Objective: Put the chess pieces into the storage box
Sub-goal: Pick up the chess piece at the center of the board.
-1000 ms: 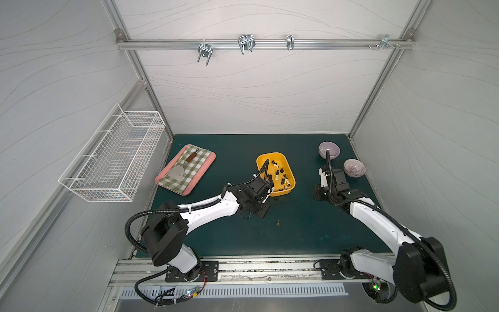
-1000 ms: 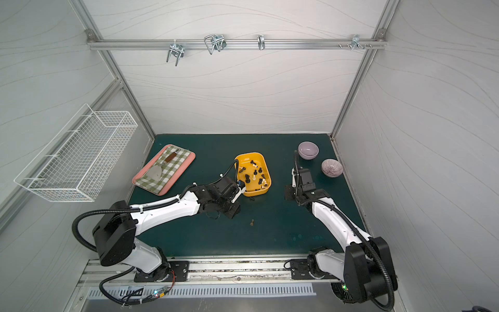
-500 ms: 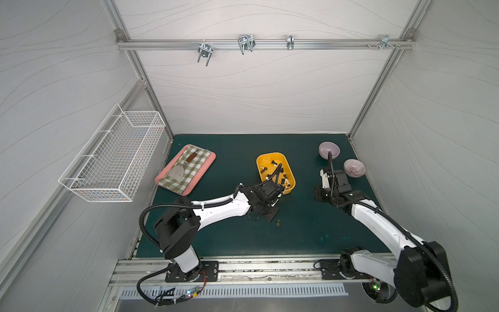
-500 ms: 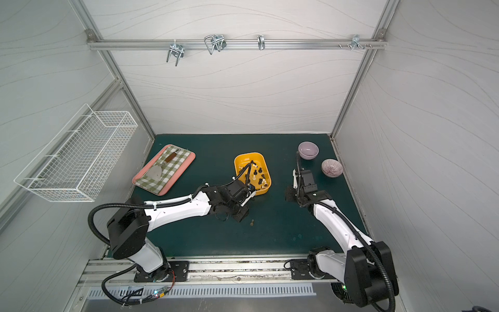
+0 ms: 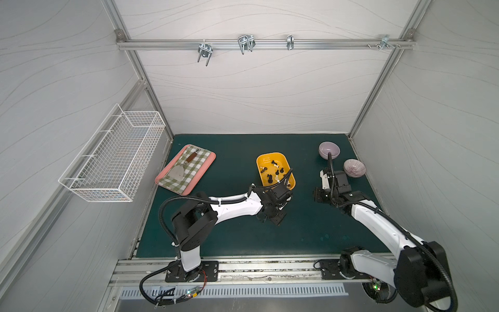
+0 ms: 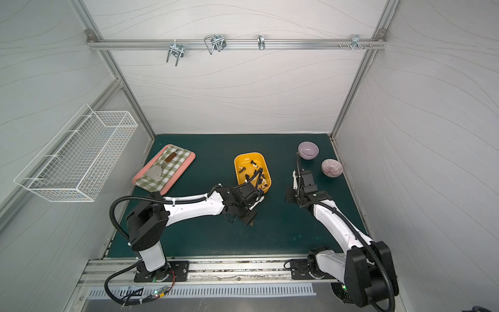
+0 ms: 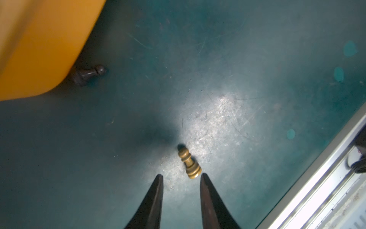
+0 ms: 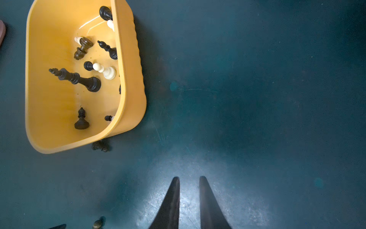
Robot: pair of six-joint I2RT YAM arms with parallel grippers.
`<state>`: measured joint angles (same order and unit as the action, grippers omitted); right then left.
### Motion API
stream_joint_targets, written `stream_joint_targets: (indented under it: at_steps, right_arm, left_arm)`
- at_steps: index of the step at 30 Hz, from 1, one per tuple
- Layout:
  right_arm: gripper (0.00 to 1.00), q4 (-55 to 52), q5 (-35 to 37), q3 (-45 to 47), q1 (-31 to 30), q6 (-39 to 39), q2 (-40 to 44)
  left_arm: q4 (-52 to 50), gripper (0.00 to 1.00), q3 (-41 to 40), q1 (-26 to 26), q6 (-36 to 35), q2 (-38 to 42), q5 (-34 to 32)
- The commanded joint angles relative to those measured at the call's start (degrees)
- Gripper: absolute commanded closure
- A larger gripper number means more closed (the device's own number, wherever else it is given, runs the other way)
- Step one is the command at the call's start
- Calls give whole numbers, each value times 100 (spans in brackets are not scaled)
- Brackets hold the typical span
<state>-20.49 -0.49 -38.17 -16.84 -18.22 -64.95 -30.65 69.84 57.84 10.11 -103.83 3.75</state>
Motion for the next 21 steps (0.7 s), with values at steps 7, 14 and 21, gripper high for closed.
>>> stream_joint_targets:
  at_steps: [7,14,21]
  right_arm:
    - [79,-119,-81,84,32,-91,148]
    - [79,-122,-118,78,38,-86,135]
    - [79,-144,-111,73,32,-96,140]
  left_arm:
    - [-355,67,537,124,-151,-513,101]
    - [-388,67,533,130,-96,-690,132]
    - [-371,67,409,140,-97,-759,216]
